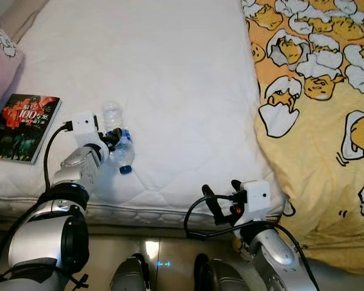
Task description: Clean up the room
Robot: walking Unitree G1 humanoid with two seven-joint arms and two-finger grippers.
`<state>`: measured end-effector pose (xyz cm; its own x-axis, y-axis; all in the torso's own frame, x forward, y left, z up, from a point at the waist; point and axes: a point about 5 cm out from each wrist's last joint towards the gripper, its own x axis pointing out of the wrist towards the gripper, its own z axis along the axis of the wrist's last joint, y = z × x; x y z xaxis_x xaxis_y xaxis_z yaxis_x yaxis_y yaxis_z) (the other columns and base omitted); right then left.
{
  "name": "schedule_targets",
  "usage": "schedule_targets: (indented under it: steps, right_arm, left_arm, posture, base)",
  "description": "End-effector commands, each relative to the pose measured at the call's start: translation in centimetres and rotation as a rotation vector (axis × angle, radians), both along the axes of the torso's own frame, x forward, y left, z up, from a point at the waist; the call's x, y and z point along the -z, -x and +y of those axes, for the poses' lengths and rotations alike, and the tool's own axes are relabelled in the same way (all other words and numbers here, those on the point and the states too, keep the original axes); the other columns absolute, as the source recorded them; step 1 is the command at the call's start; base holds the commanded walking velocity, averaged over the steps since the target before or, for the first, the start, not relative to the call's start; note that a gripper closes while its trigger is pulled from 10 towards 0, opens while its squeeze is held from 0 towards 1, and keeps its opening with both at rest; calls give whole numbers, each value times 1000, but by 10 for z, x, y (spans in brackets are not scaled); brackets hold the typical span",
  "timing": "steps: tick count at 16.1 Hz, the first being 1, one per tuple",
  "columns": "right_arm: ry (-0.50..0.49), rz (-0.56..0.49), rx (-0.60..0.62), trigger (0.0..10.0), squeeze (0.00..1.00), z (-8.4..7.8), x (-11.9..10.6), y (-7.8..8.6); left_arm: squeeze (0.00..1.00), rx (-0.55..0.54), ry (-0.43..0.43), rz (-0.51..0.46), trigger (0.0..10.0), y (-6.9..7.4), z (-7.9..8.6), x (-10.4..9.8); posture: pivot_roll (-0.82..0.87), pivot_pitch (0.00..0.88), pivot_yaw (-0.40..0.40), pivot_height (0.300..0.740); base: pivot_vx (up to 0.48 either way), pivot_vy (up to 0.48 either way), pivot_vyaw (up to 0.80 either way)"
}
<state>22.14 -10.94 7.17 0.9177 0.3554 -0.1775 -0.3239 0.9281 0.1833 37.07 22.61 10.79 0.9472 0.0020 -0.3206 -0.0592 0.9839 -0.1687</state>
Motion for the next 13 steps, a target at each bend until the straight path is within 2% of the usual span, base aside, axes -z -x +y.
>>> schedule_targets:
  steps: [1,3,4,5,7,8,9,10,11,13]
  right_arm:
    - [13,2,13,10000,333,-2,0,0]
    - [12,-1,22,10000,333,-2,0,0]
    - [11,-2,30,10000,329,-2,0,0]
    - [12,-1,35,10000,333,-3,1,1]
    - [16,3,37,10000,337,-5,3,0]
    - [15,3,34,10000,333,-4,5,-3]
    - [11,-9,26,10000,337,-1,3,-9]
    - [9,-16,23,10000,333,0,2,-12]
    - [9,-29,18,10000,337,2,1,-21]
    - [15,-51,13,10000,333,0,-2,-34]
  left_arm:
    - [0,36,-1,108,0,13,-3,26]
    - [0,64,34,50,0,9,-4,16]
    - [0,66,43,-13,0,6,0,2]
    - [0,84,27,-157,0,2,2,-33]
    - [0,79,37,-286,0,7,8,-71]
    - [0,55,38,-305,0,10,14,-78]
    - [0,16,43,-347,0,13,23,-89]
    - [0,4,45,-368,0,14,27,-95]
    - [0,-11,25,-425,0,16,30,-109]
    - [0,-12,-43,-517,0,23,25,-131]
  posture:
    - [61,265,-44,740]
    - [61,275,-33,740]
    - [54,272,-26,740]
    - [67,266,-25,740]
    - [88,248,-26,740]
    - [92,240,-28,740]
    - [101,222,-31,740]
    - [108,208,-34,740]
    - [119,175,-43,740]
    - [125,121,-63,740]
  base:
    - [0,0,0]
    - [0,0,0]
    - [0,0,0]
    - [0,0,0]
    - [0,0,0]
    - [0,0,0]
    - [0,0,0]
    - [0,0,0]
    - [0,0,0]
    - [0,0,0]
